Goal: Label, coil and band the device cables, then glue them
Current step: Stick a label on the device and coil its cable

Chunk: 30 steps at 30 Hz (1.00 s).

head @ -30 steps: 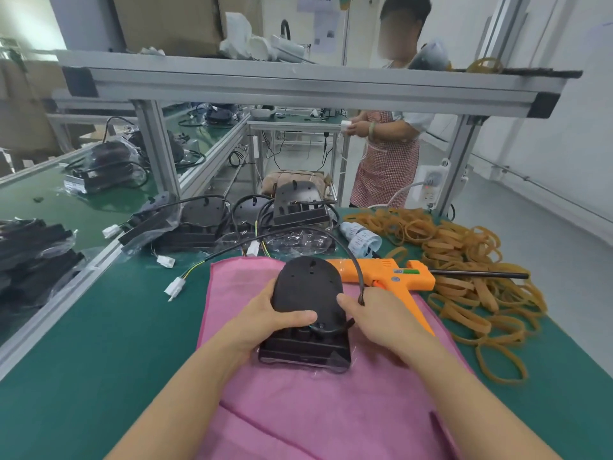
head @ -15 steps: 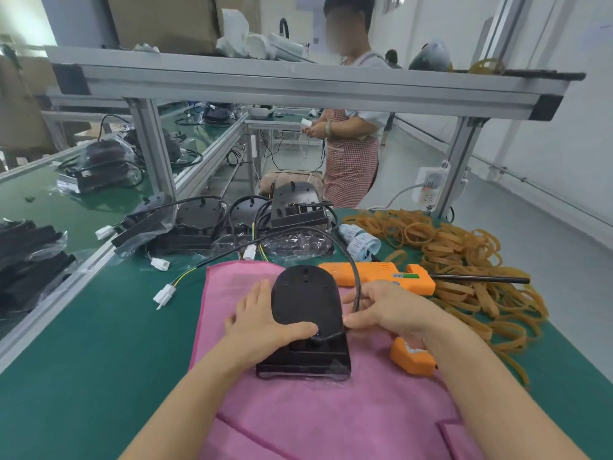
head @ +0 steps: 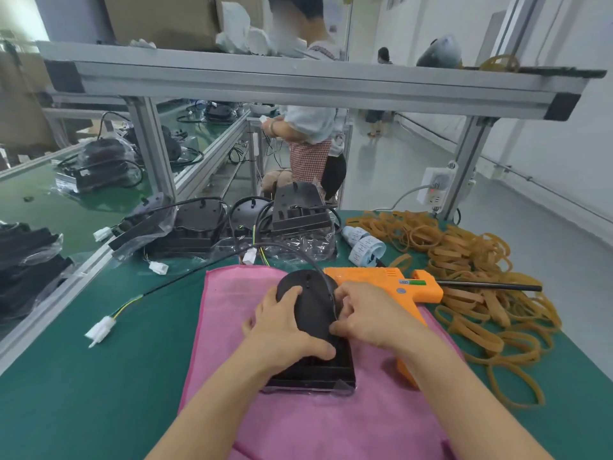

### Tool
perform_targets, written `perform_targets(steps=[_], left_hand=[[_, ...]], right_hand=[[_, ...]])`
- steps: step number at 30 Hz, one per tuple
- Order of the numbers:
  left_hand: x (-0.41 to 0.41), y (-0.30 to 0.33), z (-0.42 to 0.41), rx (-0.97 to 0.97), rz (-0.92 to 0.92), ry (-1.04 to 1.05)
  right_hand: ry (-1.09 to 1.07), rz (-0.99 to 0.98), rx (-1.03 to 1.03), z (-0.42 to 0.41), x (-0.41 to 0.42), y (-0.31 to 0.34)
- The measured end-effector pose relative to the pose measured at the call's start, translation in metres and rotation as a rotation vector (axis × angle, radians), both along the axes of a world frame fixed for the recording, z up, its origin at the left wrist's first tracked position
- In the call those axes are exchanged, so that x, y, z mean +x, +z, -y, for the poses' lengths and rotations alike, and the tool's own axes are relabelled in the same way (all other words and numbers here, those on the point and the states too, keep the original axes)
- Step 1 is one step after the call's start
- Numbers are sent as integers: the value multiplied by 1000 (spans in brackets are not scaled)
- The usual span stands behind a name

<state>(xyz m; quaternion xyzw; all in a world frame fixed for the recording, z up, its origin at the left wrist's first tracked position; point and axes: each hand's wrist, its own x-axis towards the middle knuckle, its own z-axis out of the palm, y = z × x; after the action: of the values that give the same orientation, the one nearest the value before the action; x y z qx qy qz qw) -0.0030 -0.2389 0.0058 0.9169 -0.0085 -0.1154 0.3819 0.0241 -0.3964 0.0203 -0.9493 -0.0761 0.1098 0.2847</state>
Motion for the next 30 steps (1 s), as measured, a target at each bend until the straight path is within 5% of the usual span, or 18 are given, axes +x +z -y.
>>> perform_targets(steps=[9,12,15,18,21,23,27,30], left_hand=[[-4,-4,-5,-186,-21,-18],[-1,-9,-37,-365,227,82],[9,-22,-101,315,580,443],[6,-35,-156,800,266,556],[4,-41,-168,830,78,523],[7,-36,-165,631,115,524],[6,-9,-133,-636,63,500],[2,15,-87,-1216,-51,470]], right_hand=[[-103,304,-81,-21,19,-21],[-106,362,-214,-23,16,-29],[-103,393,-302,-22,12,-32],[-133,414,-341,-24,14,-33],[-150,412,-351,-27,12,-32],[-150,414,-328,-26,11,-31],[-94,428,-317,-27,11,-25],[-40,416,-323,-30,12,-18]])
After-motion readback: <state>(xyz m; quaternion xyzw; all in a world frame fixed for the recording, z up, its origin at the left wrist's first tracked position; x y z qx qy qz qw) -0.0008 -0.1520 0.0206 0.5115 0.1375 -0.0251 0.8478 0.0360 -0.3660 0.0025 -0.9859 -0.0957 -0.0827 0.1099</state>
